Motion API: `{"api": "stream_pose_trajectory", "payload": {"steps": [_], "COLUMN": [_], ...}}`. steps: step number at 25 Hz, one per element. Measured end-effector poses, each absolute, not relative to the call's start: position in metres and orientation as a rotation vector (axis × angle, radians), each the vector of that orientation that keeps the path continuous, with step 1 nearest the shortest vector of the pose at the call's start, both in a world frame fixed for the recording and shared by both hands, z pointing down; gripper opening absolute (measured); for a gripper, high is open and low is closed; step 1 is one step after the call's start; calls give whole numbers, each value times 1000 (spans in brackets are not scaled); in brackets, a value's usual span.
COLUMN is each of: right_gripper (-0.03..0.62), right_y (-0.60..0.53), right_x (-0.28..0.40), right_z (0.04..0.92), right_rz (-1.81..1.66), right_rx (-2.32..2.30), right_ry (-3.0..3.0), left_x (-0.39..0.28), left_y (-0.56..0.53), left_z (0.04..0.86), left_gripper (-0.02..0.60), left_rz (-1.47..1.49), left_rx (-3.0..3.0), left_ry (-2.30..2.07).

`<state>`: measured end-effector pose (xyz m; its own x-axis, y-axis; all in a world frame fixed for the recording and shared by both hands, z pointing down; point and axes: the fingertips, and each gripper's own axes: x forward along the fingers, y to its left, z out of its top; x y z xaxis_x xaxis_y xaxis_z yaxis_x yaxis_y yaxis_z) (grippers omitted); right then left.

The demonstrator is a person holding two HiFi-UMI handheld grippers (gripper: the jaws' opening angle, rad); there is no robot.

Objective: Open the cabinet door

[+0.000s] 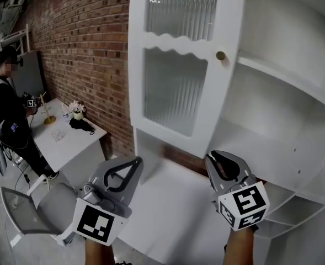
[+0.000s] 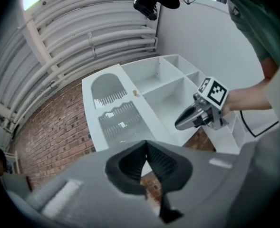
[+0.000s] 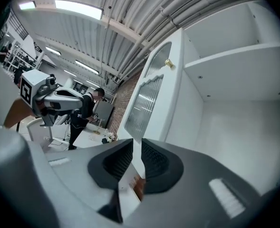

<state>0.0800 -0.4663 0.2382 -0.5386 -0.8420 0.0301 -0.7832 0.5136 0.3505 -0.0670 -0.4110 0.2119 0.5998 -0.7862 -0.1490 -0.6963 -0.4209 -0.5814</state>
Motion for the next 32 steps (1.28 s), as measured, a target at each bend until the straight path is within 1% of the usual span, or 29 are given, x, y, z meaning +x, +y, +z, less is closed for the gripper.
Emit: {"api": "stream_pose_trajectory", "payload": {"steps": [10,12,15,20,21,22,23,24,25,26,27,30,31,32], "right_gripper": [121,122,87,103,93,35,18,19,27,48,86,149,139,144], "right_y": [-525,-531,-537,-538,-535,-530,-524,-520,-517,-516,-518,-531,-534,-536], "right_x": [70,71,73,69,63,53,43,35,31,32,38,62,67,69], "right_z": [265,264,263,267,268,269,269,266,262,256,250,241,240,238], "right_rz": [-393,-398,-407,-428,-423,-423,-436,-465,-498,-524,-537,-508,-492,-486], "right_rx": [1355,1370,1392,1365,1326,1278,1242,1237,1264,1315,1377,1521,1541,1554], "right_ry": [-2524,-2524,-2529,-2522,-2546,-2580,-2606,-2617,-2616,-2608,-2594,-2538,-2528,-2520], "left_x": [-94,-97,-99,-98,-98,-98,-98,-98,-99,-102,-106,-119,-122,-123], "left_y": [-444,-448,-456,-459,-458,-458,-456,-455,-452,-449,-446,-444,-445,-445], "left_z": [233,237,242,246,245,245,245,245,246,246,247,244,242,240], "left_gripper": [2,2,2,2,2,2,2,2,2,2,2,2,2,2], "left_rz": [-263,-271,-284,-299,-296,-292,-293,-302,-321,-341,-354,-333,-320,-308], "left_rx": [-2207,-2209,-2214,-2216,-2214,-2213,-2211,-2206,-2196,-2186,-2177,-2180,-2186,-2190], "left_ry": [1277,1290,1302,1300,1300,1300,1295,1284,1270,1261,1262,1309,1324,1331]}}
